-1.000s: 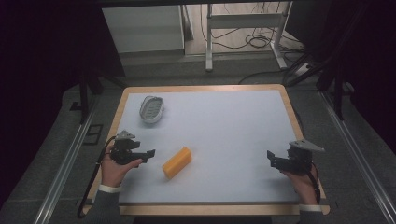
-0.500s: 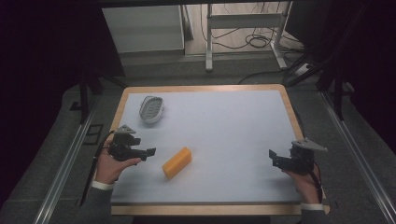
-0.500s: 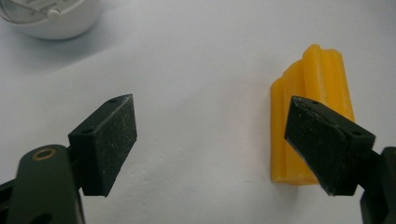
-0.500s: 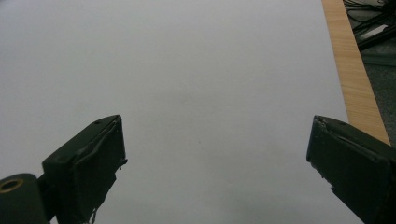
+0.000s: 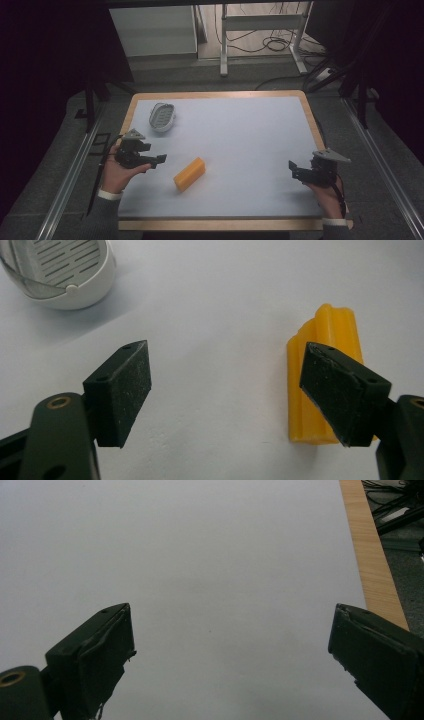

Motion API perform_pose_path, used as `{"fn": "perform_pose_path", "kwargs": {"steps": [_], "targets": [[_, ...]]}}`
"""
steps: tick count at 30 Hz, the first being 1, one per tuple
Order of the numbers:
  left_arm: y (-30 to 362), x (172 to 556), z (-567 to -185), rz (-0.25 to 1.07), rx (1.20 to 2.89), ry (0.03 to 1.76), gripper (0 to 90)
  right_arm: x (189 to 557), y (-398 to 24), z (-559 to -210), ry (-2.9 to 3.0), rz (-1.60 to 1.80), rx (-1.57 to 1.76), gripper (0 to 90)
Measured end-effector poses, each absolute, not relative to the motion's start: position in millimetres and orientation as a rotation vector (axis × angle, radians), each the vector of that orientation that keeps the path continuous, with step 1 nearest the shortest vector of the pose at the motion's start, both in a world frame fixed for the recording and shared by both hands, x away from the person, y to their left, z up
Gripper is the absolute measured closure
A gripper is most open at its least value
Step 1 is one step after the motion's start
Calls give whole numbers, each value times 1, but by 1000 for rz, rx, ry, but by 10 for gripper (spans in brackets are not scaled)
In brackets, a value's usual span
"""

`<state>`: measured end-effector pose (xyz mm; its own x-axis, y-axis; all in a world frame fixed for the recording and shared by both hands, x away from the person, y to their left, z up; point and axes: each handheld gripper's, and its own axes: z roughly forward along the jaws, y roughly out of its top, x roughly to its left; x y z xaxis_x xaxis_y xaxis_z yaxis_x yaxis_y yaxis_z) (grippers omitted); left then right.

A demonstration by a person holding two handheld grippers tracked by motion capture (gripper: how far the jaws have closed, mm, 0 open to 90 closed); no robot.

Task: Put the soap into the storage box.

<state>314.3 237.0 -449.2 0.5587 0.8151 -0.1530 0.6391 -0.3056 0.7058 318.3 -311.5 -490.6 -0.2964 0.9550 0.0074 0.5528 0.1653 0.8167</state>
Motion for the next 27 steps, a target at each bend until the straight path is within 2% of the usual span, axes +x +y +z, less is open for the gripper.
{"fn": "perform_pose_path", "kwargs": {"steps": [27], "targets": [[196,321,-437,278,2140,1047,216,318,-310,-491,1933,984,1427,45]]}}
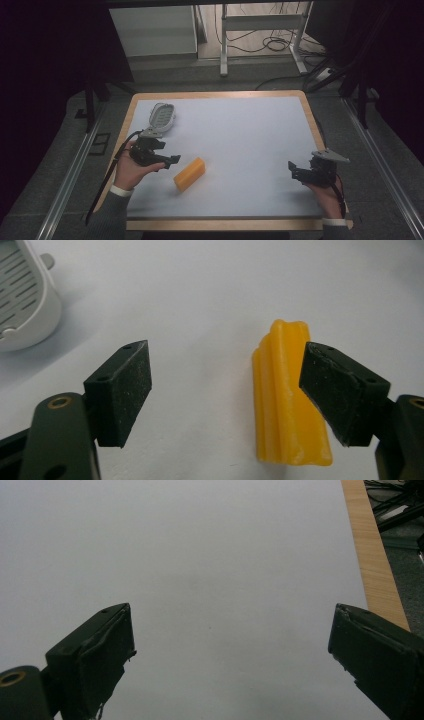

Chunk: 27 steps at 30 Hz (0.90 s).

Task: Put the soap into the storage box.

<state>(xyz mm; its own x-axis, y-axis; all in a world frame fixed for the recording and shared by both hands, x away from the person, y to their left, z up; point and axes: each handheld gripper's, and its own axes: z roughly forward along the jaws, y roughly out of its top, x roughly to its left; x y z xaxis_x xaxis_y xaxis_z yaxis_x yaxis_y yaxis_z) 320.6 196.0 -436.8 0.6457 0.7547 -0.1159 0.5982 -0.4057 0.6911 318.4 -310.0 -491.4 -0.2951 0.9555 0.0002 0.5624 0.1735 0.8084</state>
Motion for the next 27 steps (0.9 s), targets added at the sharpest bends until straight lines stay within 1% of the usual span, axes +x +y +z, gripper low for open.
{"fn": "perform_pose_path", "kwargs": {"steps": [8,10,18,27], "targets": [[180,323,-443,248,2174,1037,219,320,-310,-494,1940,973,1426,45],[172,323,-446,224,2185,1021,220,320,-310,-494,1940,970,1427,45],[154,322,-453,205,2240,999,223,321,-308,-497,1950,962,1423,45],[139,319,-469,187,2296,1026,259,321,-309,-497,1949,957,1426,45]]}}
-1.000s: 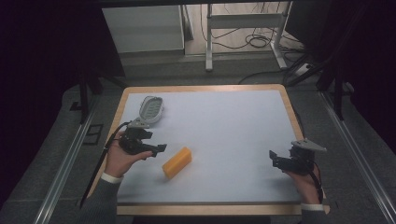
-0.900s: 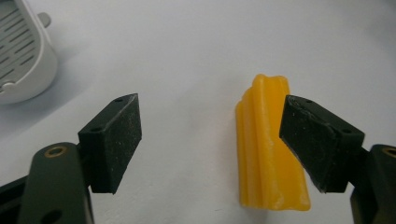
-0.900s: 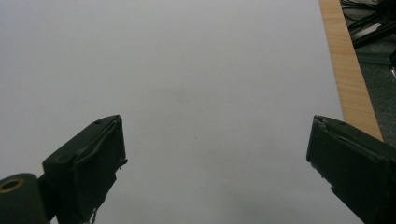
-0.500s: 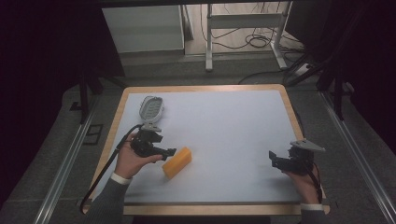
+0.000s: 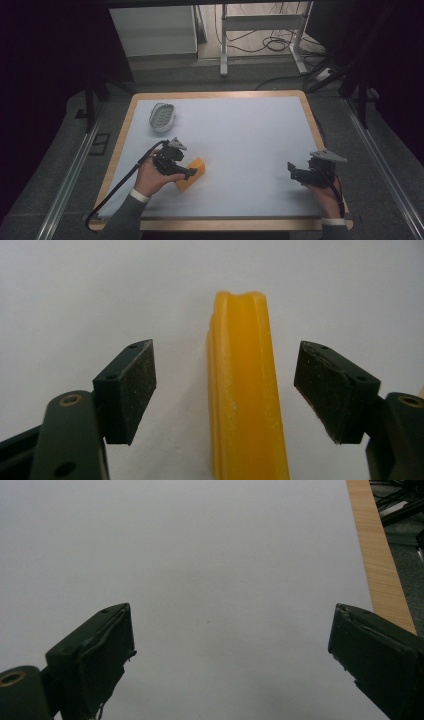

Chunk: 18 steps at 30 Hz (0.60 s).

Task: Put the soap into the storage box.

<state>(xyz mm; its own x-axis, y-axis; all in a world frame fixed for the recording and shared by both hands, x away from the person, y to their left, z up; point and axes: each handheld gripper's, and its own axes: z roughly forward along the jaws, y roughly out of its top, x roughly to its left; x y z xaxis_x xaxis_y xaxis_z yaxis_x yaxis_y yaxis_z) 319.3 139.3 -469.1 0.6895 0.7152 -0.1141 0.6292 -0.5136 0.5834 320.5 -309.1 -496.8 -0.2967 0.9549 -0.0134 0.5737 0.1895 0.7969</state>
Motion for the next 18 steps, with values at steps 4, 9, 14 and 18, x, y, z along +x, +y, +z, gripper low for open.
{"fn": "perform_pose_path", "kwargs": {"steps": [4,9,14,18], "targets": [[133,319,-477,175,2323,1037,285,321,-308,-498,1957,953,1424,45],[125,320,-486,159,2348,1073,360,321,-307,-498,1961,947,1423,45],[120,320,-492,141,2360,1079,419,322,-305,-500,1966,937,1418,45],[118,319,-496,149,2374,1088,469,322,-305,-501,1966,931,1417,45]]}}
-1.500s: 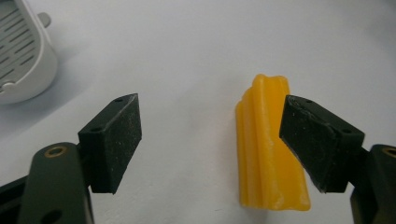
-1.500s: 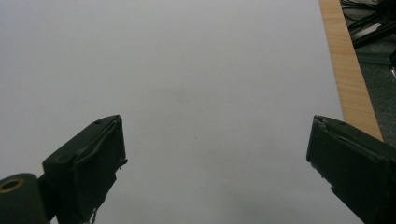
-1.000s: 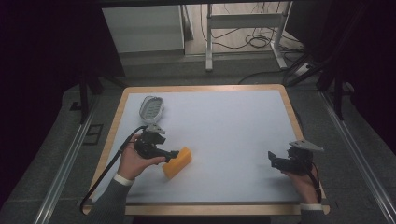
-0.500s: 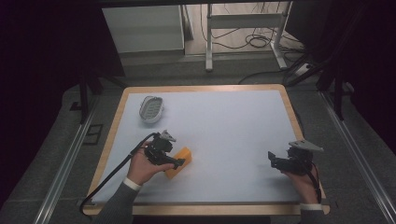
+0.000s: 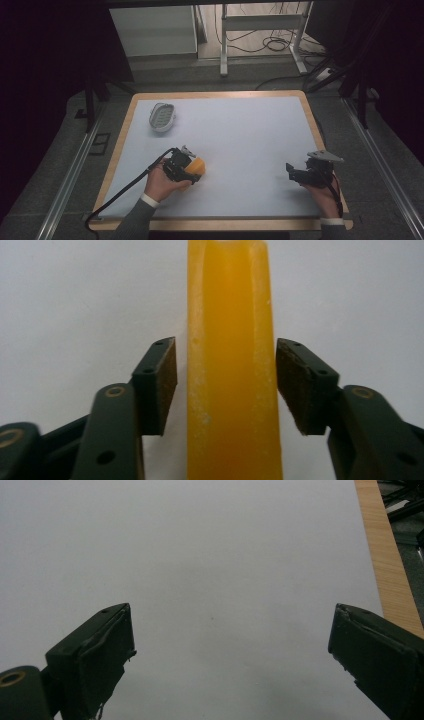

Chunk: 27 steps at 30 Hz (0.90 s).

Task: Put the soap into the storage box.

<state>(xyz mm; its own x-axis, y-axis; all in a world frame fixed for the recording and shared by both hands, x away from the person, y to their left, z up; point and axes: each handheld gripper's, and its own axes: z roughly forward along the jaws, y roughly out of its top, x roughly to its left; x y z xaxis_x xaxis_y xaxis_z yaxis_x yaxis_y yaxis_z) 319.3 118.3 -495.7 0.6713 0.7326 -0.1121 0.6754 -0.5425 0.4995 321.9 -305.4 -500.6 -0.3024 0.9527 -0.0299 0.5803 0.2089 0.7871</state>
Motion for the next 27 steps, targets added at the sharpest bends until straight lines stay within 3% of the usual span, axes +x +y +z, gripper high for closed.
{"fn": "perform_pose_path", "kwargs": {"steps": [6,27], "targets": [[118,317,-501,173,2387,1098,595,322,-305,-501,1971,925,1418,45],[148,319,-476,205,2249,1075,611,321,-306,-499,1960,927,1416,45]]}}
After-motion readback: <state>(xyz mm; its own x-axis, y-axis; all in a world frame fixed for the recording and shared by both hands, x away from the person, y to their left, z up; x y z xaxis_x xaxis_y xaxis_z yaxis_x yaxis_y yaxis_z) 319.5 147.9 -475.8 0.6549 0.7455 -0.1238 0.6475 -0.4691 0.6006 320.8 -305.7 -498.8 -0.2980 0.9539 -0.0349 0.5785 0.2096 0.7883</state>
